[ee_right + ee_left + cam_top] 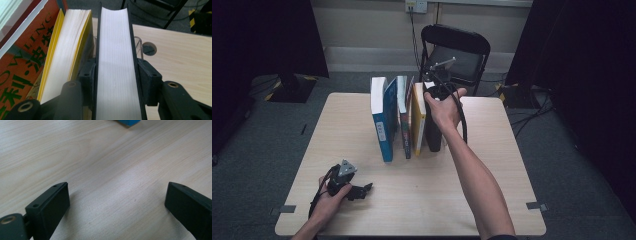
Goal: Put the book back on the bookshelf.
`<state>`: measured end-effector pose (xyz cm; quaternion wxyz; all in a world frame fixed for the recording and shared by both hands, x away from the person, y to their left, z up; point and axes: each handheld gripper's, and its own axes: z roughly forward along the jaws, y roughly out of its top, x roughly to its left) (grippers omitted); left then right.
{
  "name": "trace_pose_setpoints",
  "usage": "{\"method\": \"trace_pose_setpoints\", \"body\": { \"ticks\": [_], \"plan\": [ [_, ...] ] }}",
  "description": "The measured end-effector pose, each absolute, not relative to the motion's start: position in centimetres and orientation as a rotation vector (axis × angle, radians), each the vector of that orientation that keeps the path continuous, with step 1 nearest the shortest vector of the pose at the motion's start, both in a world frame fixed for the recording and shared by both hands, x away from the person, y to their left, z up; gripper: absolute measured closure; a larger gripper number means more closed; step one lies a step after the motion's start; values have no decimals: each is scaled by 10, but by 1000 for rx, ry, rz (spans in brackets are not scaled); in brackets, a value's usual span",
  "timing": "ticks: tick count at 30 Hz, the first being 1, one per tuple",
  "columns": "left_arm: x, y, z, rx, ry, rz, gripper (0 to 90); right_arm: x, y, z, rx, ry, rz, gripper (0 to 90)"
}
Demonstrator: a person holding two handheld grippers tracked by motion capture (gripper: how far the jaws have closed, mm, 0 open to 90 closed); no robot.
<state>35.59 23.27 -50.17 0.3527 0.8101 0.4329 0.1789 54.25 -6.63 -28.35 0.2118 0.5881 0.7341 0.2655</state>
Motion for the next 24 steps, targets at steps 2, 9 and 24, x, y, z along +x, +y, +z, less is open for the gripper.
{"method": "trace_pose_setpoints", "body": {
  "ticks": [2,9,24],
  "plan": [
    [356,233,-502,2097,1118,464,56,543,-66,-286,1622,2025,753,547],
    [356,233,-502,2095,1119,462,56,537,-67,-293,1577,2045,793,538],
    [356,233,-502,2095,1118,474,56,515,-82,-298,1549,2140,911,453]
  ]
}}
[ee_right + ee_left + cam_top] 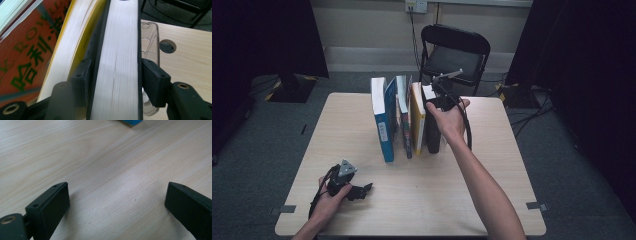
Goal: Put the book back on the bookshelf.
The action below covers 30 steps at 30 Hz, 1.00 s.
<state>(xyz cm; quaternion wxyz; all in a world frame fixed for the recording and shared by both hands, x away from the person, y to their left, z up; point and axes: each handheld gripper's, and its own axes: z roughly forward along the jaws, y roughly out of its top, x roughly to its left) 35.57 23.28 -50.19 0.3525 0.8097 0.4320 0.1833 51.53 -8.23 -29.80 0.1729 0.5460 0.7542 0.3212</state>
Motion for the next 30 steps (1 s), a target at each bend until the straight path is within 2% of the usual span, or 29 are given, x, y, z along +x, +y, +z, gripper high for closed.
{"method": "trace_pose_setpoints", "body": {
  "ticks": [12,30],
  "plan": [
    [355,233,-502,2099,1121,472,55,488,-105,-316,1453,2216,1042,431],
    [355,233,-502,2098,1121,471,55,477,-99,-318,1451,2192,1057,426]
  ]
}}
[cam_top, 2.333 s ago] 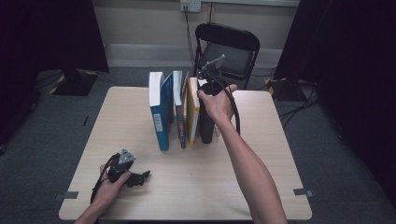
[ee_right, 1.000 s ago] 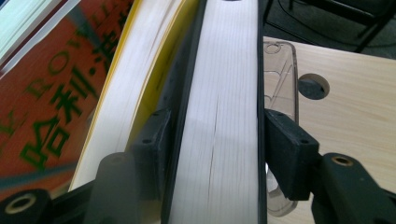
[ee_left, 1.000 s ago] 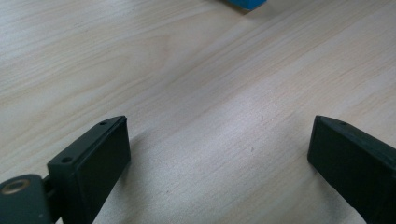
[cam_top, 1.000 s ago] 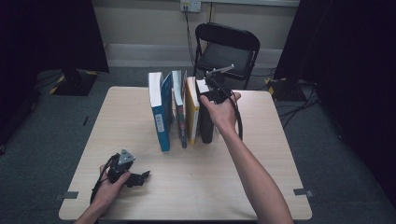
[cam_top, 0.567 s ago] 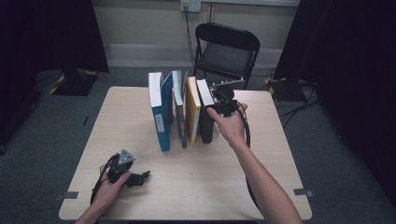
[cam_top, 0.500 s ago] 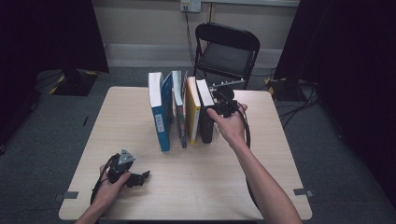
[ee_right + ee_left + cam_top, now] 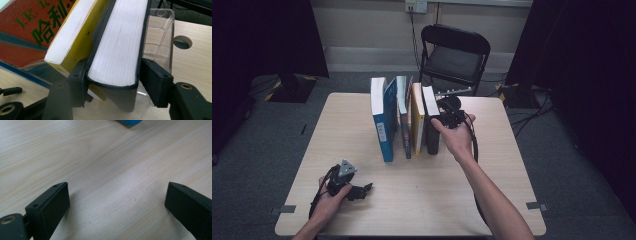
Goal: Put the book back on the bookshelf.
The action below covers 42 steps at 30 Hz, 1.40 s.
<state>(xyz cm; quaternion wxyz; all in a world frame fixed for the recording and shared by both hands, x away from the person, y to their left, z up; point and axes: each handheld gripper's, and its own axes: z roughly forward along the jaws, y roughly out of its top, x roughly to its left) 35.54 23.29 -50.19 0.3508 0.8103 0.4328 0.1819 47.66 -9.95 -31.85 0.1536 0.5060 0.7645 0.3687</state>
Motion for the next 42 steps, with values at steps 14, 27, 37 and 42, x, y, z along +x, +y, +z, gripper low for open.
{"method": "trace_pose_setpoints", "body": {
  "ticks": [14,27,37,42],
  "plan": [
    [356,233,-502,2101,1119,472,51,461,-99,-320,1443,2202,1069,411],
    [356,233,-502,2099,1121,470,49,468,-106,-329,1453,2135,1187,379],
    [356,233,-502,2099,1122,470,49,457,-115,-352,1410,2164,1186,380],
    [356,233,-502,2098,1122,470,49,460,-115,-359,1374,2140,1209,455]
  ]
}}
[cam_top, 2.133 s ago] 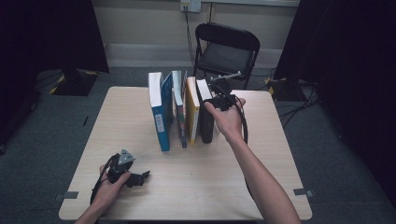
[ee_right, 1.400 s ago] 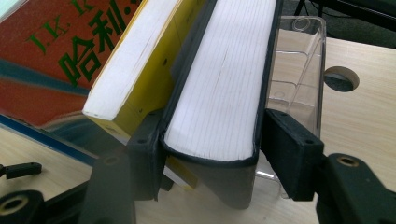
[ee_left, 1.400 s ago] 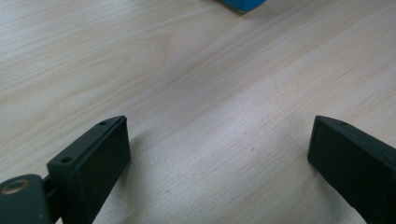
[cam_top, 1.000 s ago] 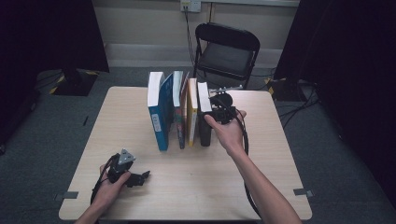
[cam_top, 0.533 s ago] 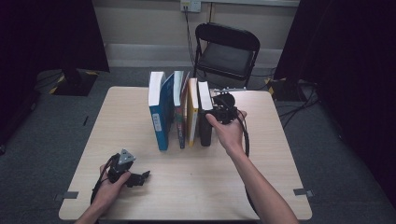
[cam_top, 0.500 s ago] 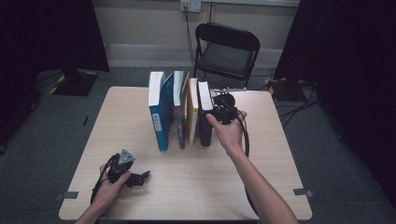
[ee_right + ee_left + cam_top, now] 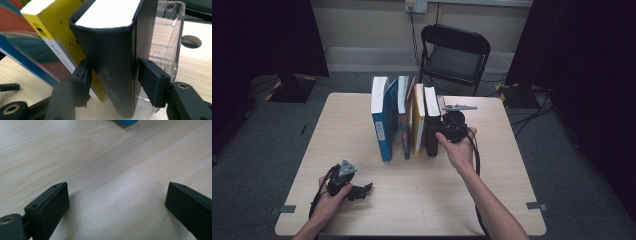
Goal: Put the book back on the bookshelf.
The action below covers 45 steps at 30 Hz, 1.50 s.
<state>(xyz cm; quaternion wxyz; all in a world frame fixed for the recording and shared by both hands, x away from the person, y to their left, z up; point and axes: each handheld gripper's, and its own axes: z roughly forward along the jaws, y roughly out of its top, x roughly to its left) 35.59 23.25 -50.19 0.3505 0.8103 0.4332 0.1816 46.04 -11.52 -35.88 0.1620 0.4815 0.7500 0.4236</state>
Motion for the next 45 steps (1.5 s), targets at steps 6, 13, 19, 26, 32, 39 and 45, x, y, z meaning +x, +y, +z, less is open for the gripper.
{"method": "trace_pose_setpoints", "body": {
  "ticks": [6,13,19,26,32,39,45],
  "plan": [
    [356,233,-502,2098,1122,470,49,457,-110,-360,1385,2123,1208,458],
    [357,233,-502,2109,1118,471,44,454,-109,-361,1383,2119,1208,457],
    [357,233,-502,2109,1118,469,42,459,-115,-364,1345,2102,1253,448],
    [357,233,-502,2109,1118,469,42,465,-111,-378,1349,2144,1213,404],
    [357,233,-502,2108,1118,470,42,462,-107,-376,1371,2130,1193,415],
    [357,232,-502,2105,1120,469,40,456,-101,-375,1405,2116,1180,413],
    [357,232,-502,2107,1120,470,38,451,-95,-373,1431,2112,1163,413]
  ]
}}
